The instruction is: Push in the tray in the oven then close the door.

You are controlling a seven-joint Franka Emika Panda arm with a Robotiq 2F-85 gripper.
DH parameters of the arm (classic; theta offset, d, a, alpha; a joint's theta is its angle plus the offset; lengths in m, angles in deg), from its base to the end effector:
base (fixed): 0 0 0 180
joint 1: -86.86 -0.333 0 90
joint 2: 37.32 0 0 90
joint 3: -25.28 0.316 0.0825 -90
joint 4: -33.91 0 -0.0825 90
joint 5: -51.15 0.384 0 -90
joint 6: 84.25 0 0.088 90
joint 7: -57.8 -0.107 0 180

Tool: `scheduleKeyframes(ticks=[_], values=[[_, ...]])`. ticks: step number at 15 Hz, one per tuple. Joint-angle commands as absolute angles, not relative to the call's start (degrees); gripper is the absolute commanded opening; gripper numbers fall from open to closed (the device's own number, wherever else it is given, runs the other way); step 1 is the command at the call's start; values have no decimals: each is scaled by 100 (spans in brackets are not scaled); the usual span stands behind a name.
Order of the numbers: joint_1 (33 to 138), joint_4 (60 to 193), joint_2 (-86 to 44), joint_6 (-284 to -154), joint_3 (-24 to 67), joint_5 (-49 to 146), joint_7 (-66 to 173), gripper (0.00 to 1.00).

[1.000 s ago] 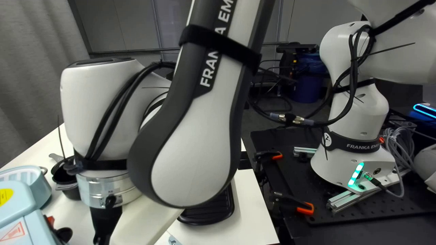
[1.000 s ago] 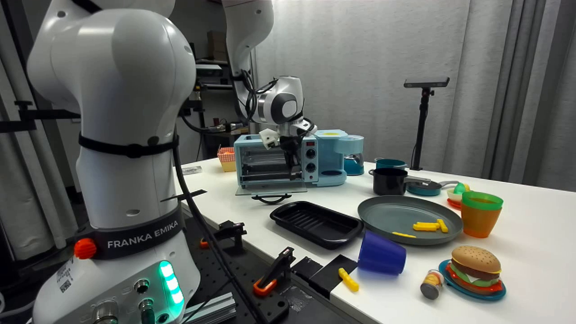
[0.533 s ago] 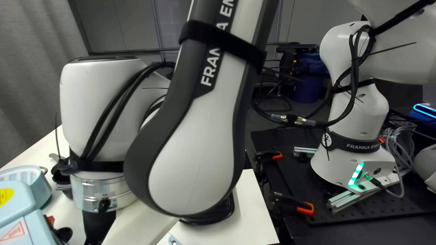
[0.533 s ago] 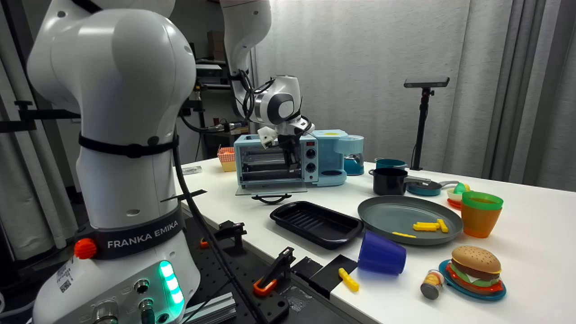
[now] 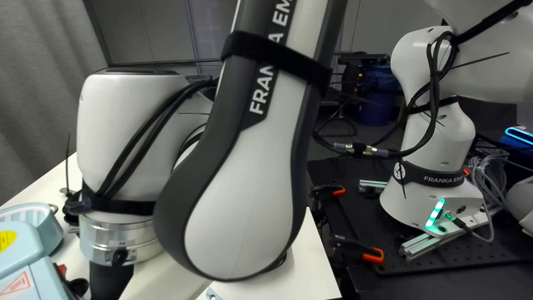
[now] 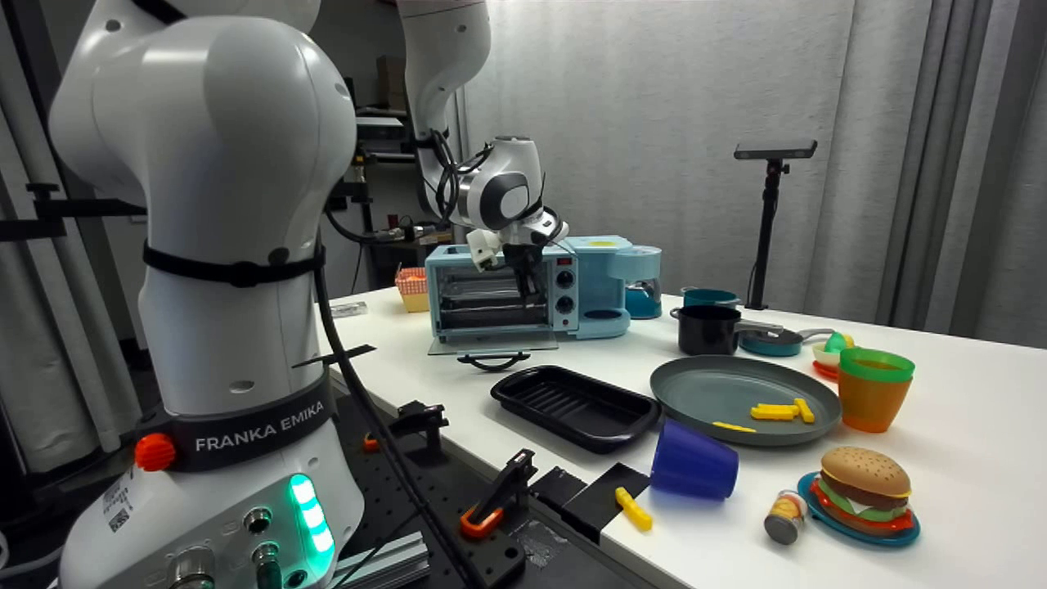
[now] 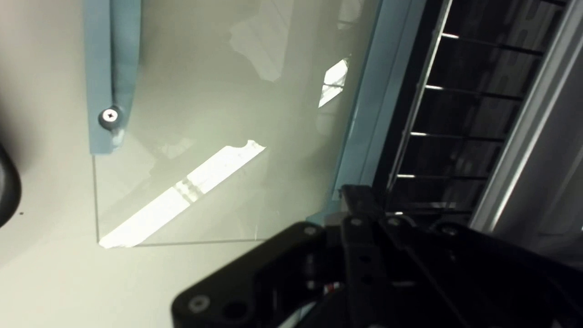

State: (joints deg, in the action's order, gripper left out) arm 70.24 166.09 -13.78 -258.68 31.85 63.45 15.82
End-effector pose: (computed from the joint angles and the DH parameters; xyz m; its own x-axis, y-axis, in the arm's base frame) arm 0.5128 0.2027 0.2005 0.8303 -0.5402 0.1370 -0.4844 -0.8212 -0.3017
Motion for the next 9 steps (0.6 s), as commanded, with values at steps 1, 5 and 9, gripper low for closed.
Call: scheduleKeyframes(ticks=[1, 5, 9], values=[[7050, 16515, -1176, -26243, 3354, 6697, 1698, 0], [7082, 16413, -1004, -26362, 3506, 6850, 1762, 0], [7060, 16399, -1015, -26385, 3480, 6844, 1778, 0]])
